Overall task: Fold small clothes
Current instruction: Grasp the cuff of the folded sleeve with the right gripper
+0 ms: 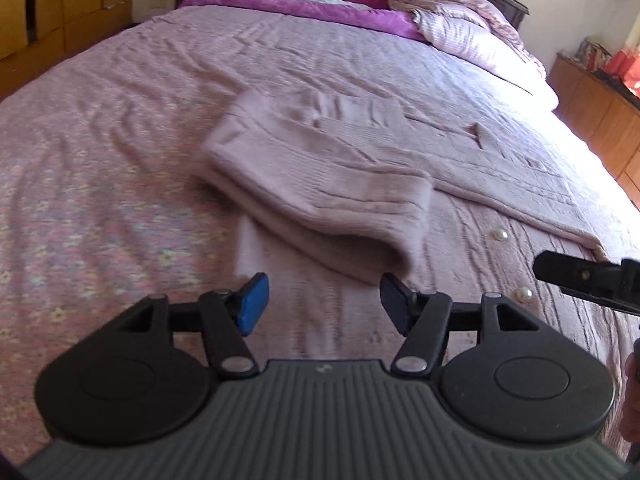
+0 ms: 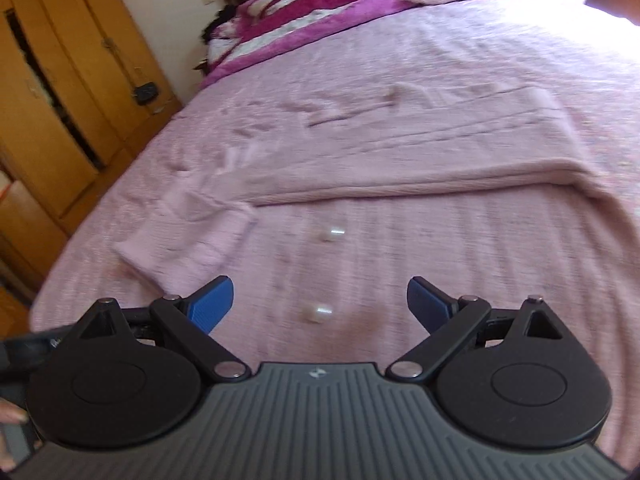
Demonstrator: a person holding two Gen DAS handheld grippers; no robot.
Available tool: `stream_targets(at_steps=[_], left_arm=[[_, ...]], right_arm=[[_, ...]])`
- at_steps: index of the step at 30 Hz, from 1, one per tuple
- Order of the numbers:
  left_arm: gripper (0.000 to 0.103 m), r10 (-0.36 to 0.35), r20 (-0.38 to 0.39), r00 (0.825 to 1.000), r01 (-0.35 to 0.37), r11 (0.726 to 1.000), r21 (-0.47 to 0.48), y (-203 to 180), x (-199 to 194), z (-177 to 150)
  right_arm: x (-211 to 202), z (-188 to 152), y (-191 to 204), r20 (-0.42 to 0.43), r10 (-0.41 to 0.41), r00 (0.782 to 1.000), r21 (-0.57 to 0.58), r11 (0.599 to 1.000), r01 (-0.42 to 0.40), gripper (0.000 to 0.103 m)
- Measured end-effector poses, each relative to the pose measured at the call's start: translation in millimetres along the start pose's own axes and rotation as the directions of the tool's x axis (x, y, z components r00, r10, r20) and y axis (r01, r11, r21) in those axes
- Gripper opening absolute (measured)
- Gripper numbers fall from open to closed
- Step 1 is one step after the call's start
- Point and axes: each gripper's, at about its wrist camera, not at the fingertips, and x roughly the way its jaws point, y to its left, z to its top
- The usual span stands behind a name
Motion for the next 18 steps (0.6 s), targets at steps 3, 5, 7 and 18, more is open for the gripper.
stream_targets(at_steps=[3,5,7,18], left_arm=[[0.063,-0.007,0.000,1.000,0.007,0.999,-0.038,11.1,-2.6,1.6],[0.063,-0.009,0.005,1.000,0.009,0.999,-0.049,16.2,-4.1,1.8],[0.063,-0.015,0.007,1.000,0.016,0.999,-0.046,18.0,-5.1,1.9],[0.063,-0.022,0.021,1.000,0.023,0.999,-0.045,16.9,-4.7,-0.3]], right_arm=[[14.1,4.6,15.1,-0.028,0.063,0.998,0.013,0.998,-0.063,0.097],[25.4,8.1,23.7,-0.048,0.094,0.994,0.023,0.995,-0.093,0.097],[36.1,12.2,33.3,-0.069,0.113,0.991,0.017,0.994,-0.112,0.097],[89.9,34.4,63.5,-0.164,0.164,0.973,0.048,0.986,-0.159,0.080]])
